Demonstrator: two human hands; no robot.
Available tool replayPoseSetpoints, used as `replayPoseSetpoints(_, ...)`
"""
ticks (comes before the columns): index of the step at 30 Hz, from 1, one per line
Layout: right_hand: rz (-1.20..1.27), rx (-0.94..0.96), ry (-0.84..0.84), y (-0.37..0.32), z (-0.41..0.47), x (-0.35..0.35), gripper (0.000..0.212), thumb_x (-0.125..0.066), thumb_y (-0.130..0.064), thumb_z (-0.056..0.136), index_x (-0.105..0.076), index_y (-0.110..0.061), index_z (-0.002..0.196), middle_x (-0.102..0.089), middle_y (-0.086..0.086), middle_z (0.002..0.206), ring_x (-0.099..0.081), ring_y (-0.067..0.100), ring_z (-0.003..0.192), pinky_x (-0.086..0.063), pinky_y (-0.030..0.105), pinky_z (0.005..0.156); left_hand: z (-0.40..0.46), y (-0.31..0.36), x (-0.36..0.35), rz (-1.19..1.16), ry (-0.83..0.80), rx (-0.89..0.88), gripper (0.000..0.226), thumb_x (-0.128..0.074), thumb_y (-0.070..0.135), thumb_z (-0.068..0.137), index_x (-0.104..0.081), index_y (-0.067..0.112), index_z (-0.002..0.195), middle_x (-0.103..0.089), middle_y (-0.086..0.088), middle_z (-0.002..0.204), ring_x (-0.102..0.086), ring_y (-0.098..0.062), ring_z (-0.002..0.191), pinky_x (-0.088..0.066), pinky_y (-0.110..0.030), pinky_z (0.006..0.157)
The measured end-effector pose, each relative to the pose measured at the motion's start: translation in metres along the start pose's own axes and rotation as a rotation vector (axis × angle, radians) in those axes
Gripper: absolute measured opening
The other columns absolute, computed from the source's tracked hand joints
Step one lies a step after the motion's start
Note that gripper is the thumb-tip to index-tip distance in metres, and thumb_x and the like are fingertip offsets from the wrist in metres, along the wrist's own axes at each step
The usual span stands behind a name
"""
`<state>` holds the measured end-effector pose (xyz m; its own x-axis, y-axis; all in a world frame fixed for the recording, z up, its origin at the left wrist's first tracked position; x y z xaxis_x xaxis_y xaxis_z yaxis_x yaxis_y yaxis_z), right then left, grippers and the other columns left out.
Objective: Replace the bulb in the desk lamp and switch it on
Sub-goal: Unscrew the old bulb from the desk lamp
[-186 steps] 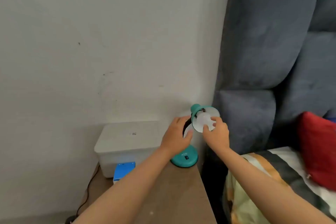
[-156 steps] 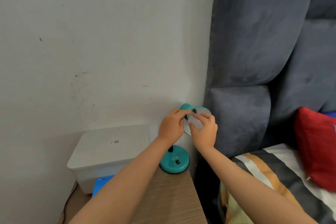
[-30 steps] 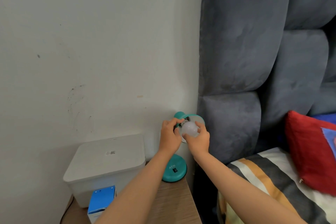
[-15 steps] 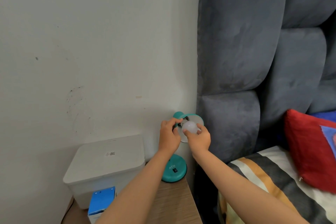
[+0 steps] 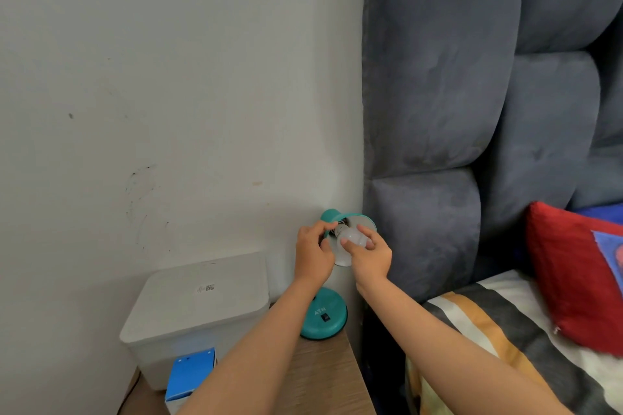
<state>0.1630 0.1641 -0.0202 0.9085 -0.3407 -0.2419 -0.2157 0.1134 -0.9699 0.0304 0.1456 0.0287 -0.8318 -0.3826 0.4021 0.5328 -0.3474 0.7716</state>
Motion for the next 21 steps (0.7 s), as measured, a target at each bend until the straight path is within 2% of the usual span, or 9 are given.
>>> replayPoseSetpoints(2, -0.041, -0.034, 0.012, 0.001, 0.001, 0.003, 0.056, -0.08, -0.013, 0.07, -0.057, -0.018, 0.121, -0.057, 0.009, 0.12, -0.057, 0.026, 0.111, -0.049, 0.041, 0.096, 0.0, -0.001, 0.0, -0.002, 0.003, 0.003, 0.038, -0.045, -0.005, 0.085, -0.063, 0.023, 0.104, -0.053, -0.011, 0.104, -0.056, -0.017, 0.093, -0.043, -0.02, 0.088)
replayPoseSetpoints(3, -0.073, -0.044, 0.018, 0.0, 0.0, 0.005, 0.061, -0.08, -0.018, 0.07, -0.053, -0.015, 0.125, -0.056, 0.009, 0.117, -0.058, 0.025, 0.107, -0.05, 0.037, 0.093, 0.0, -0.001, 0.0, -0.002, 0.005, 0.004, 0.038, -0.046, -0.005, 0.085, -0.063, 0.023, 0.104, -0.053, -0.011, 0.104, -0.056, -0.017, 0.093, -0.044, -0.021, 0.089)
replayPoseSetpoints(5, -0.129, -0.041, 0.011, 0.0, -0.001, 0.006, 0.063, -0.08, -0.029, 0.07, -0.05, -0.015, 0.123, -0.056, 0.008, 0.111, -0.061, 0.024, 0.096, -0.053, 0.035, 0.08, 0.0, -0.001, 0.0, -0.002, 0.011, 0.0, 0.037, -0.047, -0.004, 0.085, -0.063, 0.023, 0.104, -0.054, -0.012, 0.104, -0.056, -0.017, 0.093, -0.044, -0.022, 0.089)
replayPoseSetpoints(8, -0.176, -0.022, -0.041, 0.0, -0.001, 0.002, 0.057, -0.08, -0.034, 0.067, -0.051, -0.022, 0.114, -0.059, 0.011, 0.114, -0.066, 0.028, 0.092, -0.059, 0.039, 0.067, -0.001, 0.001, 0.0, -0.001, 0.018, -0.009, 0.036, -0.047, -0.005, 0.085, -0.063, 0.022, 0.104, -0.053, -0.011, 0.104, -0.056, -0.018, 0.095, -0.044, -0.02, 0.087)
replayPoseSetpoints(10, -0.2, 0.0, -0.052, -0.001, -0.001, 0.002, 0.054, -0.081, -0.028, 0.067, -0.05, -0.023, 0.11, -0.058, 0.012, 0.114, -0.063, 0.028, 0.095, -0.059, 0.044, 0.076, -0.001, 0.002, 0.001, -0.005, 0.022, -0.004, 0.038, -0.046, -0.006, 0.085, -0.063, 0.022, 0.104, -0.053, -0.011, 0.105, -0.056, -0.018, 0.095, -0.044, -0.02, 0.088)
replayPoseSetpoints(12, -0.218, 0.016, -0.063, -0.003, -0.002, 0.004, 0.057, -0.082, -0.023, 0.065, -0.049, -0.021, 0.112, -0.055, 0.013, 0.116, -0.06, 0.027, 0.098, -0.057, 0.041, 0.079, -0.002, 0.003, 0.002, -0.011, 0.017, 0.0, 0.04, -0.045, -0.006, 0.085, -0.063, 0.023, 0.107, -0.054, -0.011, 0.106, -0.056, -0.018, 0.096, -0.046, -0.024, 0.092)
replayPoseSetpoints(16, -0.225, 0.051, -0.095, -0.007, -0.014, 0.011, 0.055, -0.08, -0.02, 0.068, -0.045, -0.019, 0.111, -0.055, 0.012, 0.113, -0.06, 0.023, 0.093, -0.046, 0.022, 0.06, -0.011, 0.005, 0.004, -0.002, -0.089, -0.02, 0.042, -0.047, -0.001, 0.088, -0.057, 0.022, 0.122, -0.055, -0.004, 0.118, -0.052, -0.014, 0.108, -0.042, -0.025, 0.099)
replayPoseSetpoints(18, -0.234, 0.093, -0.103, -0.01, -0.025, 0.015, 0.053, -0.078, -0.024, 0.069, -0.045, -0.023, 0.11, -0.057, 0.011, 0.109, -0.062, 0.022, 0.09, -0.048, 0.023, 0.059, -0.023, 0.007, 0.01, 0.003, -0.131, -0.031, 0.043, -0.05, 0.003, 0.089, -0.052, 0.021, 0.128, -0.05, 0.007, 0.12, -0.047, -0.009, 0.113, -0.04, -0.027, 0.102)
replayPoseSetpoints(21, -0.252, 0.147, -0.145, -0.009, -0.049, 0.018, 0.046, -0.076, -0.03, 0.071, -0.048, -0.028, 0.107, -0.06, 0.011, 0.105, -0.064, 0.022, 0.089, -0.058, 0.034, 0.069, -0.049, 0.006, 0.028, 0.0, -0.131, -0.031, 0.044, -0.052, 0.006, 0.089, -0.049, 0.021, 0.13, -0.046, 0.013, 0.117, -0.042, -0.002, 0.111, -0.034, -0.021, 0.098)
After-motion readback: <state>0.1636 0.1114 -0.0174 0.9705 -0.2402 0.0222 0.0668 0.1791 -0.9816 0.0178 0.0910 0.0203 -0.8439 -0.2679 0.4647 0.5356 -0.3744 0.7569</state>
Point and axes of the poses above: each hand's wrist, its own z-axis towards the middle knuckle, its own x-axis out of the back of the hand, y = z × x, the point moved 7 cm from there along z, towards the middle knuckle
